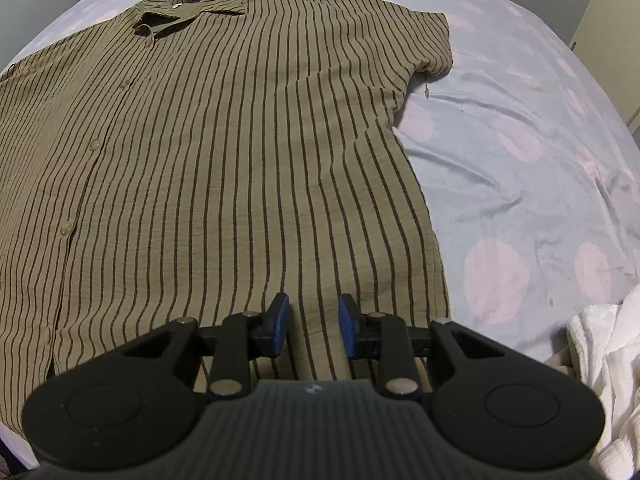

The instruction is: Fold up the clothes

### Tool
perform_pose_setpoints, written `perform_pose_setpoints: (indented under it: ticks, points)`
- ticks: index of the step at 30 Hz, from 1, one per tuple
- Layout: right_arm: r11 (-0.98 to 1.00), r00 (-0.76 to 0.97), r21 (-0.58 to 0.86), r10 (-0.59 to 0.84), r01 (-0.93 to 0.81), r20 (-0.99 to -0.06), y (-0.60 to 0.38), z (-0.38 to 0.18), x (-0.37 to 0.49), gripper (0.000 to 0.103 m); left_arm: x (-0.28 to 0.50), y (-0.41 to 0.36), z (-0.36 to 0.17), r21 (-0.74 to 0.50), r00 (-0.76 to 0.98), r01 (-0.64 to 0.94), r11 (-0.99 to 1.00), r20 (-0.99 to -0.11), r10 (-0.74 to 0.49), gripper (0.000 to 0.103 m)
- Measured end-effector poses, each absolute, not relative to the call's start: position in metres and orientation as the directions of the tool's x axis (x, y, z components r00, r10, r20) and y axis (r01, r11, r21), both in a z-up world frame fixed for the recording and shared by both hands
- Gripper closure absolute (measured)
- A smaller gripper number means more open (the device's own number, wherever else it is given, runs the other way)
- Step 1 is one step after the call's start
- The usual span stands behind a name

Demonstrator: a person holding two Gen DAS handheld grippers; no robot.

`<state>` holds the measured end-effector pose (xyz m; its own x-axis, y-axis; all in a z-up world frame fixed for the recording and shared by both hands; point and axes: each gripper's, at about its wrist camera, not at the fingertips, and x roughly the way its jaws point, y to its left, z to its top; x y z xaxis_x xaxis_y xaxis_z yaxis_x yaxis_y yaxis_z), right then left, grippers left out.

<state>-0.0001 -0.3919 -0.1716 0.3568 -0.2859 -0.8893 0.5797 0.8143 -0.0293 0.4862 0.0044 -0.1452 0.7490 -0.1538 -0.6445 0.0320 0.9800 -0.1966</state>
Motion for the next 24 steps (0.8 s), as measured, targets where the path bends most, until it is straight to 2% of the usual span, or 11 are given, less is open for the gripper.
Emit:
perform_pose_setpoints:
  ticks: [4, 9, 11, 13, 15, 16, 17, 24]
  points:
    - [0.811, 0.356, -0.024, -0.283, 0.584, -0.890, -0.393, -0.172, 0.000, 0.073, 0.486, 0.002, -0.148, -0.139, 0.747, 0.038, 0.990, -0.654, -0.121, 0.102]
    - [0.808, 0.363, -0.014, -0.279, 0.588, -0.889, -0.395, -0.172, -0.001, 0.073, 0.483, 0.003, -0.141, -0.160, 0.737, 0.051, 0.986, -0.660, -0.146, 0.098]
    - [0.806, 0.366, -0.007, -0.277, 0.591, -0.889, -0.396, -0.172, -0.002, 0.073, 0.479, 0.004, -0.133, -0.161, 0.740, 0.058, 0.985, -0.655, -0.150, 0.086]
    - [0.801, 0.365, -0.004, -0.277, 0.599, -0.889, -0.398, -0.173, -0.002, 0.073, 0.471, 0.002, -0.124, -0.137, 0.748, 0.077, 0.988, -0.646, -0.148, 0.080]
    - [0.797, 0.369, 0.001, -0.278, 0.603, -0.887, -0.398, -0.172, -0.002, 0.073, 0.463, -0.002, -0.115, -0.100, 0.766, 0.097, 0.990, -0.628, -0.139, 0.069]
    - [0.797, 0.373, 0.006, -0.276, 0.604, -0.886, -0.398, -0.172, -0.002, 0.073, 0.460, -0.004, -0.111, -0.083, 0.778, 0.107, 0.991, -0.614, -0.135, 0.060]
    - [0.797, 0.376, 0.010, -0.275, 0.604, -0.885, -0.399, -0.172, -0.002, 0.073, 0.457, -0.006, -0.107, -0.065, 0.789, 0.116, 0.991, -0.600, -0.132, 0.057]
    - [0.768, 0.425, 0.092, -0.247, 0.634, -0.871, -0.407, -0.170, -0.012, 0.072, 0.458, -0.021, -0.096, -0.049, 0.828, 0.148, 0.988, -0.540, -0.151, 0.057]
